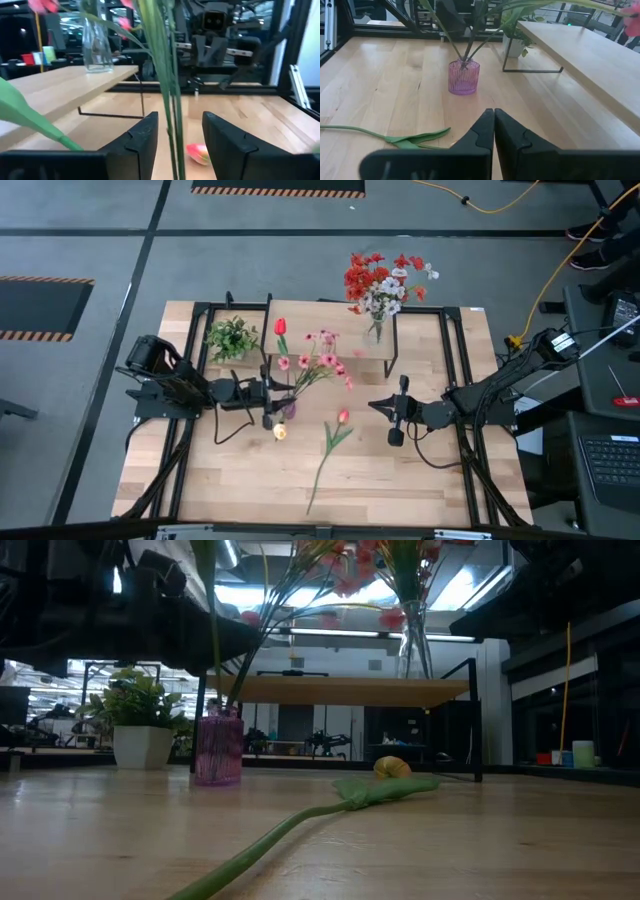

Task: Pick and place flowers into a vace then onto a shelf
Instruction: Put the pink flower into the purple vase

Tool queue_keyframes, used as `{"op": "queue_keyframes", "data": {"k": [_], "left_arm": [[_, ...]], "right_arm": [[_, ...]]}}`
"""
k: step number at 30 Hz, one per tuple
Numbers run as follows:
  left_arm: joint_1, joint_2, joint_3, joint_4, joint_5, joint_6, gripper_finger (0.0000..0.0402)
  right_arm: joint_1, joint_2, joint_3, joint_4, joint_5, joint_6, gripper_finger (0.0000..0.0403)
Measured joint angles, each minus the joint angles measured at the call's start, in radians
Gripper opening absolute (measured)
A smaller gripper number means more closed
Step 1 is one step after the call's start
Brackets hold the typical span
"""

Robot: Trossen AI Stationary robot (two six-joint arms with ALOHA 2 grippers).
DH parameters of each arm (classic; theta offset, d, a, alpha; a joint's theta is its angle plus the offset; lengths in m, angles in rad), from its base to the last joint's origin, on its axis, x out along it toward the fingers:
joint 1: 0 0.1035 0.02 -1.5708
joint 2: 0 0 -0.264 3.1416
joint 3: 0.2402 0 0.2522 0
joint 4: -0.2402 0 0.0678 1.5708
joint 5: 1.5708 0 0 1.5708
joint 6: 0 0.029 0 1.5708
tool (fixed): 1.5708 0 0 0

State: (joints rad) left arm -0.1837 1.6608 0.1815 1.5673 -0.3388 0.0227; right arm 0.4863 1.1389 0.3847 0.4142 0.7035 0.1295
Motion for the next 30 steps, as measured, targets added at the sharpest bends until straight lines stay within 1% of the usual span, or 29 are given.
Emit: {"op": "queue_keyframes", "data": {"k": [4,8,16,21,27,30], "left_arm": [[-0.001,-0.011,-0.017,-0.001,0.017,0.0,0.015],[-0.001,-0.049,-0.032,-0.002,0.017,0.022,0.0151],[-0.002,-0.191,-0.101,-0.001,0.018,0.024,0.015],[-0.026,-0.292,-0.132,-0.001,0.02,0.032,0.0148],[-0.092,-0.397,-0.133,0.0,0.023,0.135,0.0147],[-0.137,-0.45,-0.13,-0.001,0.082,0.206,0.0141]], "right_arm": [[0.0,0.0,0.0,0.001,0.002,-0.002,0.0016],[0.0,0.0,0.0,0.007,0.002,-0.002,0.0016],[0.0,0.0,0.0,0.009,0.002,-0.002,0.0016],[0.0,0.0,0.0,0.009,0.002,-0.002,0.0017],[0.0,0.0,0.0,0.009,0.002,-0.002,0.0017],[0.0,0.0,0.0,0.009,0.002,-0.002,0.0017]]}}
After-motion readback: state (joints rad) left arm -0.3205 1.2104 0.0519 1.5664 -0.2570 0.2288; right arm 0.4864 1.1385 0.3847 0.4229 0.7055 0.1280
